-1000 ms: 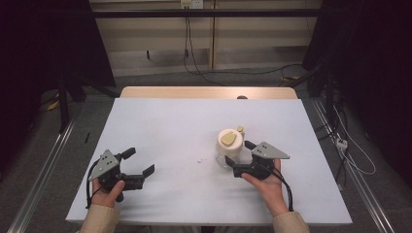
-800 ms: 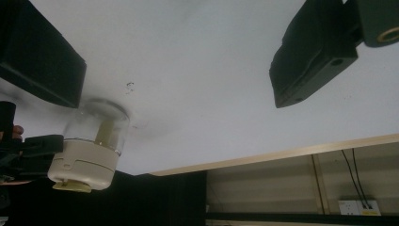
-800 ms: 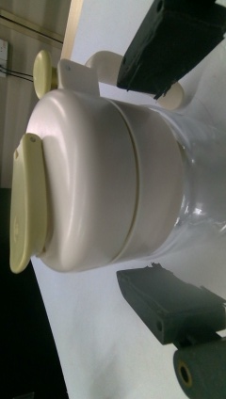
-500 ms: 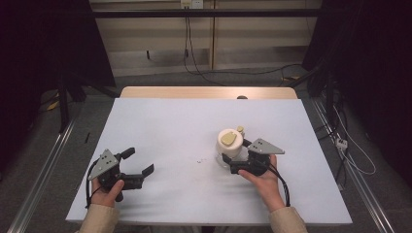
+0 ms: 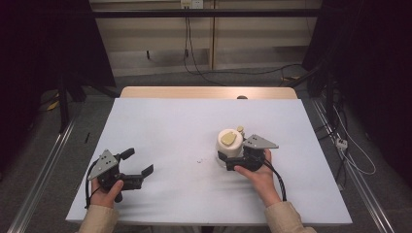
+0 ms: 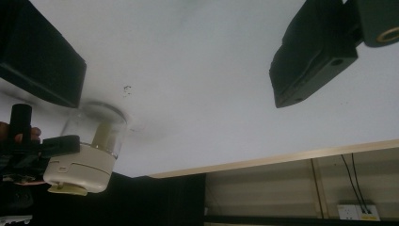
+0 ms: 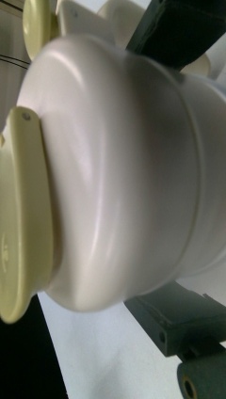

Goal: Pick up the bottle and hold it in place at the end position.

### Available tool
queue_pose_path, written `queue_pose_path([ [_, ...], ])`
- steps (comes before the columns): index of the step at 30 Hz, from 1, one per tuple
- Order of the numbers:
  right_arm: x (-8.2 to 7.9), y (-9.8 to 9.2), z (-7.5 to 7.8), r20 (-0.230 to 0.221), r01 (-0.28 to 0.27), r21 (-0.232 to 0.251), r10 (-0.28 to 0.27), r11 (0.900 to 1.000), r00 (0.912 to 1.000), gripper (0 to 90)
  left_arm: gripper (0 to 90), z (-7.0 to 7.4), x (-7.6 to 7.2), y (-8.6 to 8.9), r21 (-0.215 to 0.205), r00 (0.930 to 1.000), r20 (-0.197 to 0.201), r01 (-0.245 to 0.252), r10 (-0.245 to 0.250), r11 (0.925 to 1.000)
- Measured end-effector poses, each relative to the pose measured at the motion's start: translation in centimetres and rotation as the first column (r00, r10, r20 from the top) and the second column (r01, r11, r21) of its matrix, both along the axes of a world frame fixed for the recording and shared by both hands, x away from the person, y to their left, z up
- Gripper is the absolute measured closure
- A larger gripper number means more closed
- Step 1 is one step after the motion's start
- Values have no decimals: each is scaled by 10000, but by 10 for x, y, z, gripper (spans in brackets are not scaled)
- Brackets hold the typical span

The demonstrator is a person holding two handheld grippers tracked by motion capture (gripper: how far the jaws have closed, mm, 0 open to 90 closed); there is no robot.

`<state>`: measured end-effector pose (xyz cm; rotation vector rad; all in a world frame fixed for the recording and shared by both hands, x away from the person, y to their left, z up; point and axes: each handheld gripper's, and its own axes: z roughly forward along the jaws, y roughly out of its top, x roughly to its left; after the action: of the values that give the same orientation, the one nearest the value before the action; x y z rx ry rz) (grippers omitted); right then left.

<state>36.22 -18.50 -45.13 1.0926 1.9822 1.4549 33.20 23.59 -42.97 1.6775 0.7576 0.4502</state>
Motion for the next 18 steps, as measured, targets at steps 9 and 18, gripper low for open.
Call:
queue_pose_path([
  [9,6,2,-2,13,-115,181,115,9998,9999,41,36,-1,0,3,-136,9999,-97,-114,112,9998],
  [18,9,4,-2,-85,-66,251,68,9997,9999,47,36,-1,0,3,-146,9998,-127,-151,149,9998],
])
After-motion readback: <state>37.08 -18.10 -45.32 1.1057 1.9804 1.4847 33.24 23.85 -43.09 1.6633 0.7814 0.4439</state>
